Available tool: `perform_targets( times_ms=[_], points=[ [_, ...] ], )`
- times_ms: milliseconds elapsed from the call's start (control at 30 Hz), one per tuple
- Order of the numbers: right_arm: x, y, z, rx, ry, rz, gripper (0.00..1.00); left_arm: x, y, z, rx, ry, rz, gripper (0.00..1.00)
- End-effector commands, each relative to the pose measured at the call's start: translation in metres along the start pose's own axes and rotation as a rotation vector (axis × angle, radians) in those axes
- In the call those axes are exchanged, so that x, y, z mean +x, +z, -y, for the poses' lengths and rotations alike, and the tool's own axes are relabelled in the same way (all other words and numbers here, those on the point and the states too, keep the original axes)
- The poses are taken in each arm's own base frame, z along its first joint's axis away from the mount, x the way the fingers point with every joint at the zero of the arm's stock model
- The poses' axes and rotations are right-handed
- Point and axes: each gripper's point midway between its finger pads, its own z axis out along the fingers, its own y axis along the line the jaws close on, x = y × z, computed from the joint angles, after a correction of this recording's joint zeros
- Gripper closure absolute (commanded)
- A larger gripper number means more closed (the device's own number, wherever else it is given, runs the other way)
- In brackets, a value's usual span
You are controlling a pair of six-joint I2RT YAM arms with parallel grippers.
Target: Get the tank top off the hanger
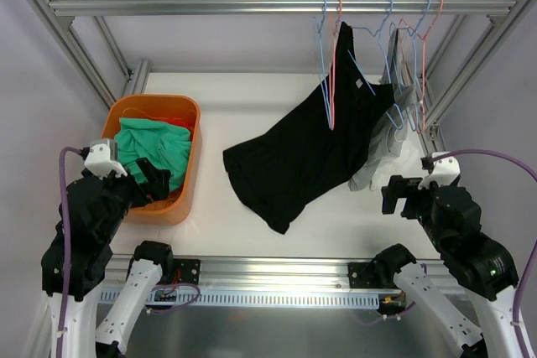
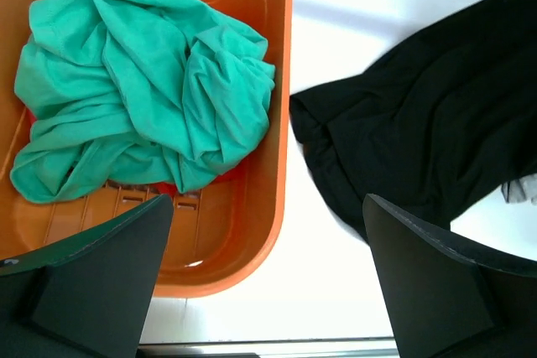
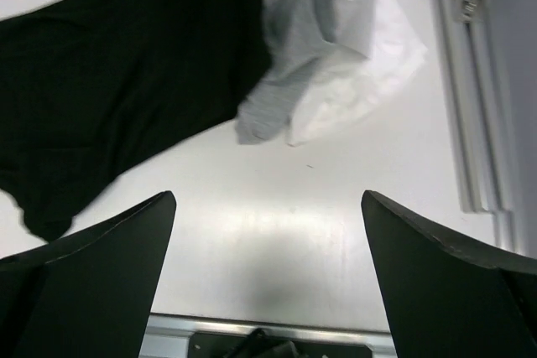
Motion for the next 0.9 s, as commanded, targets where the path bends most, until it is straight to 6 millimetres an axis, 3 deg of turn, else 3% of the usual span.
perform_targets(
  times_ms=[0,100,233,433,867],
  points=[
    [0.006,-0.014,0.050,0.248,-0.086,-0.008,0.01,0.018,-0.009,0.001,0.048,0.064,-0.038,0.01],
    [0.005,-0.021,0.057,0.278,-0.069,0.014,0.01,0.023,-0.023,0.014,0.145,0.059,-0.013,0.01],
    [0.002,-0.029,0.054,0.238,-0.044,0.047,0.00,0.029,-0.032,0.013,0.161,0.063,0.013,0.01],
    [0.006,-0.028,0.048,0.208,-0.020,0.046,0.01,0.041,-0.026,0.010,0.156,0.051,-0.011,0.01],
    [0.006,-0.021,0.043,0.194,-0.028,0.022,0.00,0.043,-0.021,0.009,0.142,0.045,-0.026,0.02]
  ],
)
